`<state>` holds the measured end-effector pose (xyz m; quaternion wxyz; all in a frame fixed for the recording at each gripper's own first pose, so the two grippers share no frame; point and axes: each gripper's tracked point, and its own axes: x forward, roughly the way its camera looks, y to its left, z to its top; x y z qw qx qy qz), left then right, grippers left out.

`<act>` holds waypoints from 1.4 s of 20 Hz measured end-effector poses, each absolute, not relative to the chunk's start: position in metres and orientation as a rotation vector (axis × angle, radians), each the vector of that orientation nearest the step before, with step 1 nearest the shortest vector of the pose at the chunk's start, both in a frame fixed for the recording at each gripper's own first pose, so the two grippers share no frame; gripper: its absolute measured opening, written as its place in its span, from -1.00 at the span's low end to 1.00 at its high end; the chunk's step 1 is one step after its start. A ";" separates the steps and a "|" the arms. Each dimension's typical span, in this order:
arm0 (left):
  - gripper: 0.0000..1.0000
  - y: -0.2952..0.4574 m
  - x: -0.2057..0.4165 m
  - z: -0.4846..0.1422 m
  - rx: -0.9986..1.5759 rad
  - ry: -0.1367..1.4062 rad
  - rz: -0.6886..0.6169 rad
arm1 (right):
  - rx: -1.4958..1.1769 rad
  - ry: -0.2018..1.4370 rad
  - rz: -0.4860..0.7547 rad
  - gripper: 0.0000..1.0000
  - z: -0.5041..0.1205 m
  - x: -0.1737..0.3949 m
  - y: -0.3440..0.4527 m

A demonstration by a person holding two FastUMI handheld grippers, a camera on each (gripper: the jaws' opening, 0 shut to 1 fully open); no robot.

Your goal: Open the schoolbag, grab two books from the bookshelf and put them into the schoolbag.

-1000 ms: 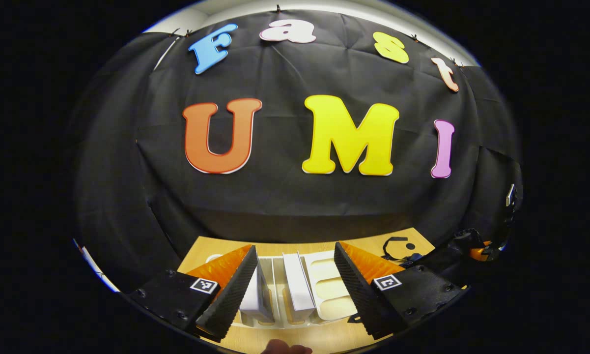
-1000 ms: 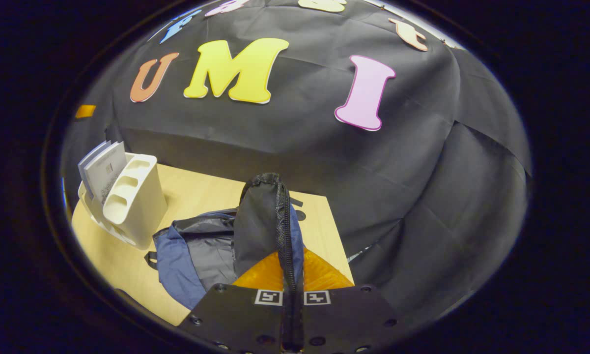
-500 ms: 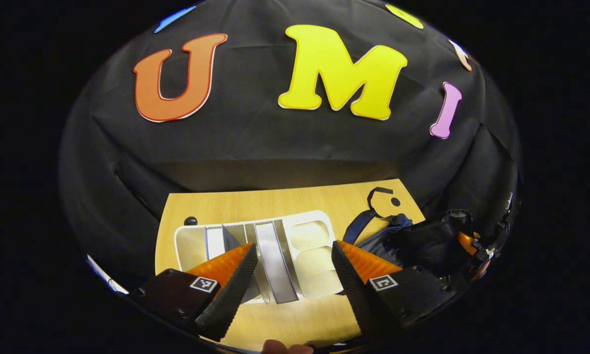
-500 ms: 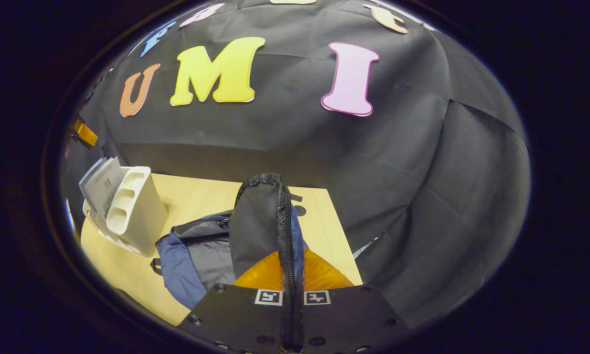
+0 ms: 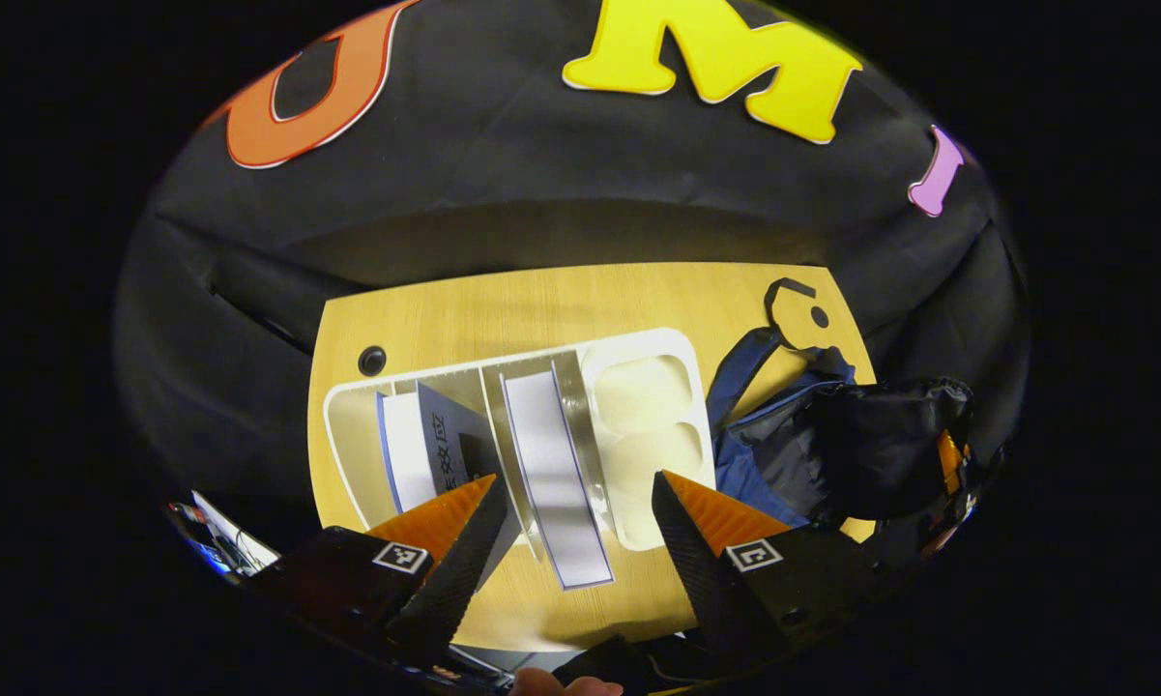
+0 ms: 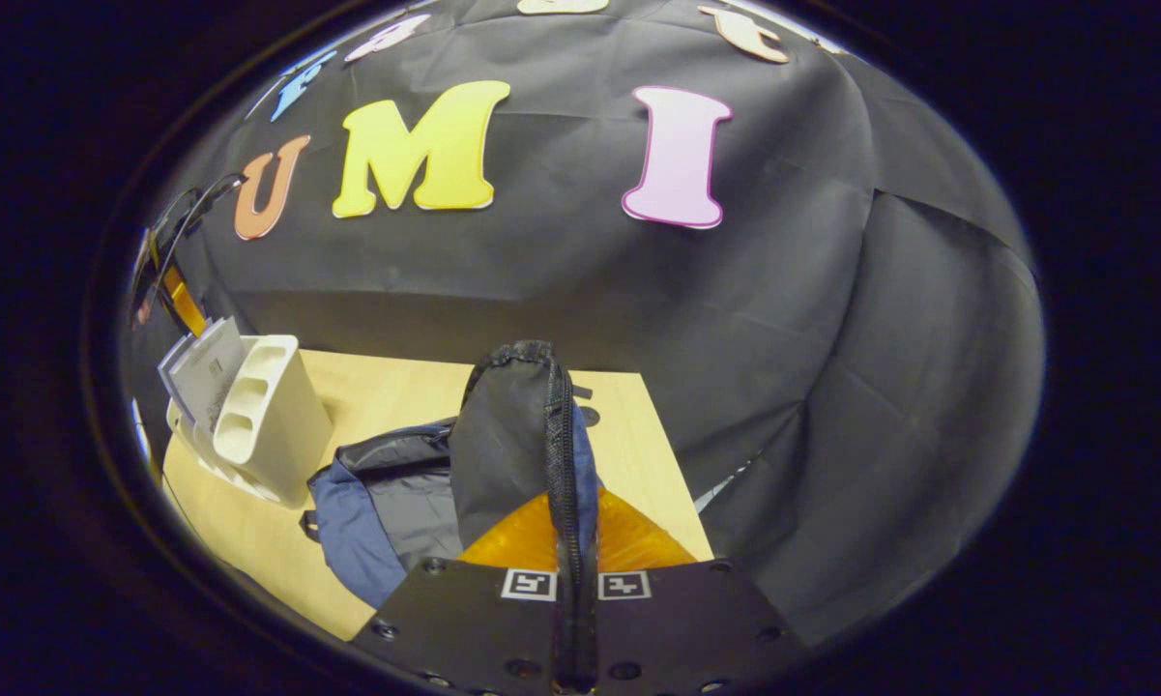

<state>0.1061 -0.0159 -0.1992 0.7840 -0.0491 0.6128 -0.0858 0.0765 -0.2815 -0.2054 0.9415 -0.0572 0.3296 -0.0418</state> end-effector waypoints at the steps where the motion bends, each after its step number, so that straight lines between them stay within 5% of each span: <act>1: 0.91 -0.017 0.101 -0.203 -0.125 1.354 -0.176 | -0.114 0.673 -0.086 -0.98 -0.206 0.077 -0.282; 10: 0.91 -0.018 0.091 -0.252 -0.172 1.508 -0.091 | -0.102 0.669 -0.082 -0.99 -0.207 0.077 -0.283; 14: 0.70 -0.017 0.091 -0.260 -0.125 1.526 -0.071 | -0.087 0.668 -0.085 -0.98 -0.207 0.077 -0.284; 21: 0.00 -0.012 0.087 -0.272 -0.093 1.571 -0.015 | -0.081 0.660 -0.080 -0.99 -0.206 0.077 -0.286; 28: -0.11 -0.009 0.076 -0.256 -0.114 1.555 -0.034 | -0.094 0.655 -0.067 -0.98 -0.203 0.078 -0.280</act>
